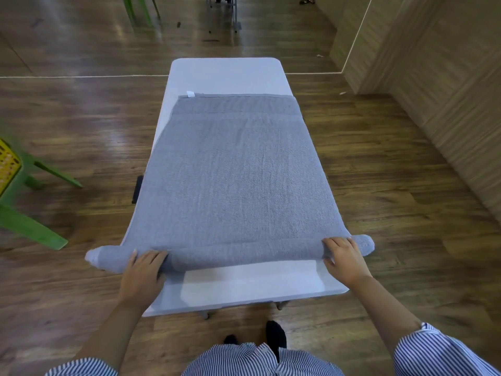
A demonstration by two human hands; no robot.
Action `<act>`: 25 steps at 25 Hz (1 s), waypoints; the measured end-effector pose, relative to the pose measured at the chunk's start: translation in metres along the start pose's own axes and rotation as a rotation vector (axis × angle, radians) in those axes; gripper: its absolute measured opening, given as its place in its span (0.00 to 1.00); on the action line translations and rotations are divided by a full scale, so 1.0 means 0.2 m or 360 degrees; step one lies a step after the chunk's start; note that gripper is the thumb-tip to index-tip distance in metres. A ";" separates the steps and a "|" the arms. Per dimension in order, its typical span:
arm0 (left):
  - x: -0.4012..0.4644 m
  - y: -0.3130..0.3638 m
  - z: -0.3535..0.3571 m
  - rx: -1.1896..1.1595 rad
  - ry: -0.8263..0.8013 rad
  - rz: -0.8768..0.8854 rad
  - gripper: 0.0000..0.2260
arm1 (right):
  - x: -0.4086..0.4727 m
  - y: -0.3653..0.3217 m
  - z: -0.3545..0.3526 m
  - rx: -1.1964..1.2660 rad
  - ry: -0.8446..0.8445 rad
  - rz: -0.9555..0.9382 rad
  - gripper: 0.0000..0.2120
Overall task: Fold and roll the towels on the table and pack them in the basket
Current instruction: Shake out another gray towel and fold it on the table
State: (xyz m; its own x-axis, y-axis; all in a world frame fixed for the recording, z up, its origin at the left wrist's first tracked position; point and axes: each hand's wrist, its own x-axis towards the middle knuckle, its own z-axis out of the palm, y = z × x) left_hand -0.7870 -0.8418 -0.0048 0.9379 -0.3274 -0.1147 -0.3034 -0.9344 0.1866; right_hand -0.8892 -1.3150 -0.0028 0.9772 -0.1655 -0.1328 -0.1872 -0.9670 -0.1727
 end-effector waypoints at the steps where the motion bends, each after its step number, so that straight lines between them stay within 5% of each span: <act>1: 0.00 0.00 -0.01 -0.0007 -0.0001 0.0023 0.19 | 0.00 0.00 0.00 0.0011 -0.0003 0.0013 0.16; 7: 0.03 0.00 -0.06 -0.0186 0.0115 0.0149 0.21 | 0.03 -0.03 -0.07 0.0028 -0.0158 0.0068 0.15; 12: 0.01 0.02 -0.08 -0.0083 0.0281 -0.0109 0.16 | 0.04 -0.07 -0.08 0.0063 0.0151 0.0123 0.13; 19: 0.05 -0.04 -0.04 -0.0108 0.0065 -0.0142 0.18 | 0.02 -0.05 -0.08 0.0198 -0.0117 0.0137 0.23; 25: 0.03 -0.04 -0.05 -0.0280 0.0199 0.0059 0.13 | 0.03 -0.04 -0.10 0.0187 -0.0125 0.0216 0.13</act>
State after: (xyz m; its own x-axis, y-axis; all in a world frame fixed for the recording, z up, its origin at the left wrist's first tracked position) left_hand -0.7783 -0.8353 0.0034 0.9434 -0.3312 0.0155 -0.3146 -0.8796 0.3568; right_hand -0.8801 -1.3112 0.0180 0.9323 -0.2726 -0.2377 -0.3314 -0.9069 -0.2600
